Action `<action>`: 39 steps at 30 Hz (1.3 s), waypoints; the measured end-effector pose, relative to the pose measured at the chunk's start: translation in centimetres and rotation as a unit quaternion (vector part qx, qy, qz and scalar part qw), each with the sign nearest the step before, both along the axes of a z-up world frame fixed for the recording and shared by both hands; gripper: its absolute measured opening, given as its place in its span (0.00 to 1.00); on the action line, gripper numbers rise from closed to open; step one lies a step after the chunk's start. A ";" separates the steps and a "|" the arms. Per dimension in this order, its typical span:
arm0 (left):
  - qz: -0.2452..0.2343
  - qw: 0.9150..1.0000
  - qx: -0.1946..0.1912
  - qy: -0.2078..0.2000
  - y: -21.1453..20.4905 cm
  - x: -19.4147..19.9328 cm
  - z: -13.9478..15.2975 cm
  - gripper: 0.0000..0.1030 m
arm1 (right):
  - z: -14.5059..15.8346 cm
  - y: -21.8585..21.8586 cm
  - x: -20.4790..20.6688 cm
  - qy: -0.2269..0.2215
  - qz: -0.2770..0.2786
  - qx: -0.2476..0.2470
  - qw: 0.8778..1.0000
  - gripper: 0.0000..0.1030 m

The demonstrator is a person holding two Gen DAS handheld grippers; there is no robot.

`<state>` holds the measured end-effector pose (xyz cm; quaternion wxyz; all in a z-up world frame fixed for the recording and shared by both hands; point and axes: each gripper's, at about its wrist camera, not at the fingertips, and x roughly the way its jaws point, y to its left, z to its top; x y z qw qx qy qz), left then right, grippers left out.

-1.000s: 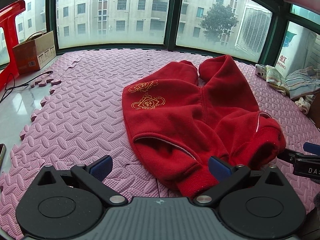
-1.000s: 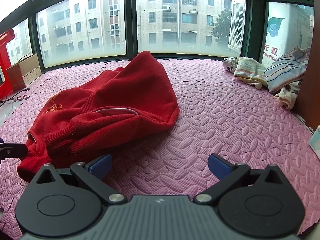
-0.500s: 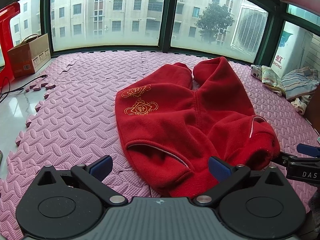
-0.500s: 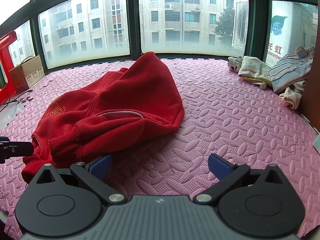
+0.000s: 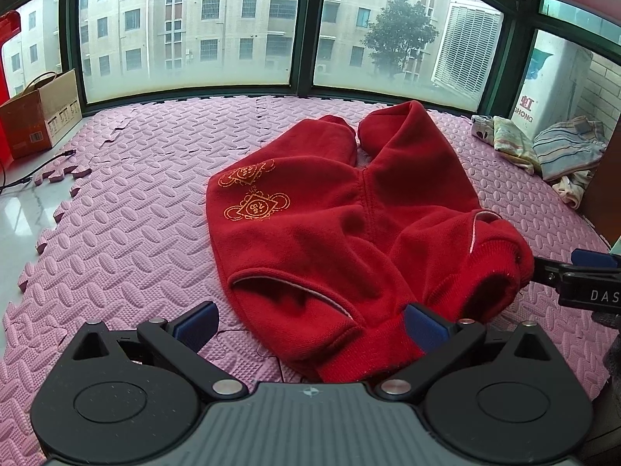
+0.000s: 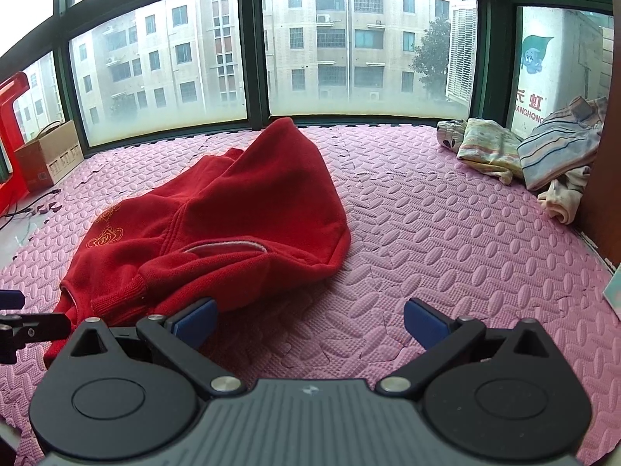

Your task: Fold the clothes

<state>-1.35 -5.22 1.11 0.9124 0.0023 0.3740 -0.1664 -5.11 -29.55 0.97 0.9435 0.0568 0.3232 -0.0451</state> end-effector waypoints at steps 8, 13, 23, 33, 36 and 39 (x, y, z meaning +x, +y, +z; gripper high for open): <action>0.002 1.000 -0.011 0.011 0.7 1.1 -0.3 0.94 | 0.8 -0.6 0.9 -0.001 0.007 0.027 1.000 1.00; -0.004 1.000 -0.014 0.020 1.0 1.9 -0.5 0.81 | 0.3 -0.2 2.0 0.017 0.023 0.059 0.998 0.98; -0.015 0.998 -0.035 0.046 1.5 2.4 -1.2 0.61 | -0.4 -0.1 3.2 0.039 0.044 0.125 0.990 0.84; 0.007 0.998 -0.029 0.053 1.6 2.1 -0.9 0.71 | 1.3 -0.3 2.9 0.020 0.037 0.147 0.988 0.84; 0.007 0.998 -0.036 0.060 1.8 2.1 -0.9 0.72 | 1.9 -0.2 2.8 0.014 0.041 0.155 0.987 0.85; 0.004 0.997 -0.036 0.065 1.5 2.0 -1.1 0.72 | 1.7 0.6 3.1 0.023 0.050 0.140 0.989 0.86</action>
